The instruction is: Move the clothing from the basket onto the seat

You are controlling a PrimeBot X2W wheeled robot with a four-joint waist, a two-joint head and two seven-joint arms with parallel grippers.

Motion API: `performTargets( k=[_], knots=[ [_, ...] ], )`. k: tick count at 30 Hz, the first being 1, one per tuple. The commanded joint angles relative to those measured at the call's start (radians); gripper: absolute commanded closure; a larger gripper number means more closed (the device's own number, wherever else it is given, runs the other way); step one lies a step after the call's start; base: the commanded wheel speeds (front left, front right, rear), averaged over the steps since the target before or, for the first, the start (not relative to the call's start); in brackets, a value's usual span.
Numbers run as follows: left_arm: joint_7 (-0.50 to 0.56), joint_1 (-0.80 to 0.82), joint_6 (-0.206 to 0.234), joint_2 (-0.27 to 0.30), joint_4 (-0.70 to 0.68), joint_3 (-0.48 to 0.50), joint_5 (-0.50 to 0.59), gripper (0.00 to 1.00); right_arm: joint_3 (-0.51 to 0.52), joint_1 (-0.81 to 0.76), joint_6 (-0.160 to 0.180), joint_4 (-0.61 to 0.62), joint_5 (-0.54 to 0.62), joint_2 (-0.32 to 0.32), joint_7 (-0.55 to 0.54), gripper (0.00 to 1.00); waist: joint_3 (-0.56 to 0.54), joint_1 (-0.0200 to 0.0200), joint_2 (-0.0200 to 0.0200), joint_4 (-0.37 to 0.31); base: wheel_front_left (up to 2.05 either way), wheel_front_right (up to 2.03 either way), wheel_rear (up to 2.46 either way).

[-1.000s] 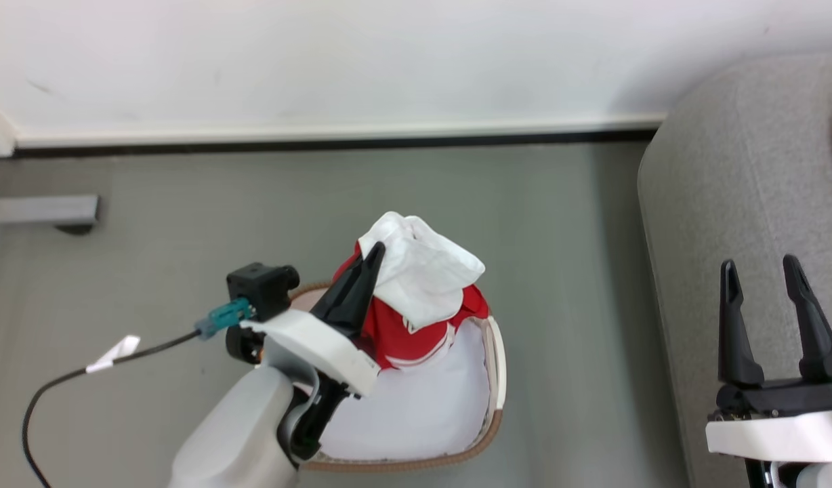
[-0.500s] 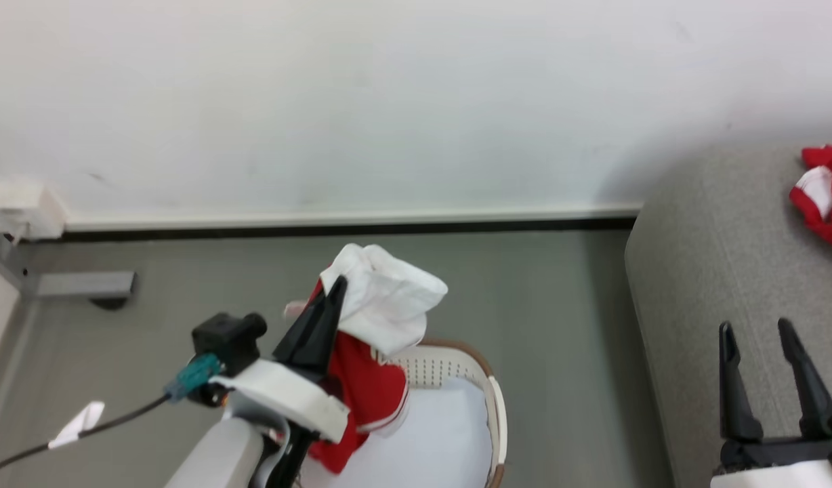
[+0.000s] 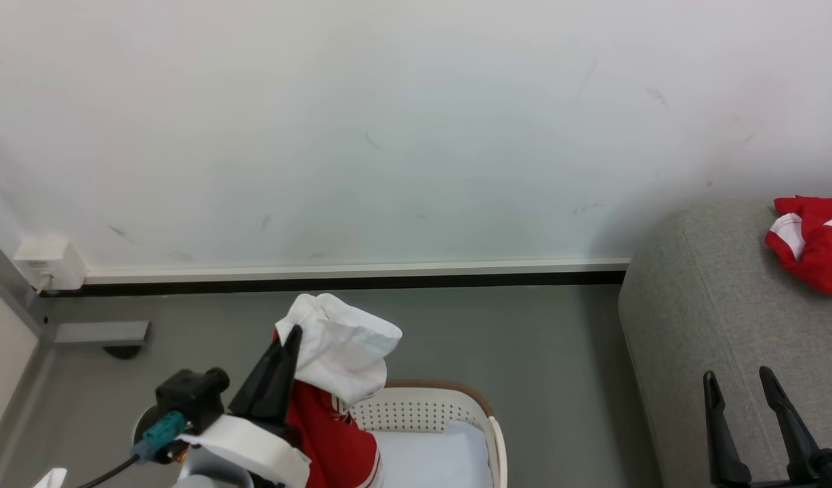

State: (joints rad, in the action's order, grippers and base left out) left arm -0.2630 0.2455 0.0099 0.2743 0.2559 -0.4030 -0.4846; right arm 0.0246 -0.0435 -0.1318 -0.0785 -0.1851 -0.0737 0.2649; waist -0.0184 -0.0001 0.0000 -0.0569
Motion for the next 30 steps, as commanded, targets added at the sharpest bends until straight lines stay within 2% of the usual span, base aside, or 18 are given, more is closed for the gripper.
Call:
performTargets(
  k=[1, 10, 15, 23, 30],
  knots=[
    [0.004, -0.013, 0.003, 0.013, -0.011, 0.001, 0.01, 1.0, -0.002, -0.011, 0.002, -0.003, -0.008, -0.007, -0.001, 0.0, -0.002, 0.0001, 0.0, 0.004, 0.0, 0.0, 0.0],
    [0.029, -0.012, 0.013, 0.022, -0.058, -0.011, 0.014, 1.0, -0.026, -0.002, 0.002, 0.0, -0.018, -0.006, -0.001, 0.0, -0.001, 0.0001, 0.0, 0.018, 0.0, 0.0, 0.0],
    [0.042, 0.007, 0.01, 0.013, -0.087, -0.027, 0.019, 1.0, -0.073, 0.021, 0.002, 0.012, -0.029, -0.007, -0.001, 0.0, 0.003, 0.0001, 0.0, 0.023, 0.0, 0.0, 0.0],
    [0.071, 0.048, -0.005, -0.005, -0.143, -0.067, 0.022, 1.0, -0.29, 0.094, 0.002, 0.04, -0.068, -0.045, -0.001, 0.0, -0.001, 0.0001, 0.0, 0.03, 0.0, 0.0, 0.0],
    [0.096, 0.084, -0.027, -0.046, -0.159, -0.126, 0.028, 1.0, -0.513, 0.178, 0.002, 0.034, -0.117, -0.085, -0.001, 0.0, -0.005, 0.0001, 0.0, 0.034, 0.0, 0.0, 0.0]
  ],
)
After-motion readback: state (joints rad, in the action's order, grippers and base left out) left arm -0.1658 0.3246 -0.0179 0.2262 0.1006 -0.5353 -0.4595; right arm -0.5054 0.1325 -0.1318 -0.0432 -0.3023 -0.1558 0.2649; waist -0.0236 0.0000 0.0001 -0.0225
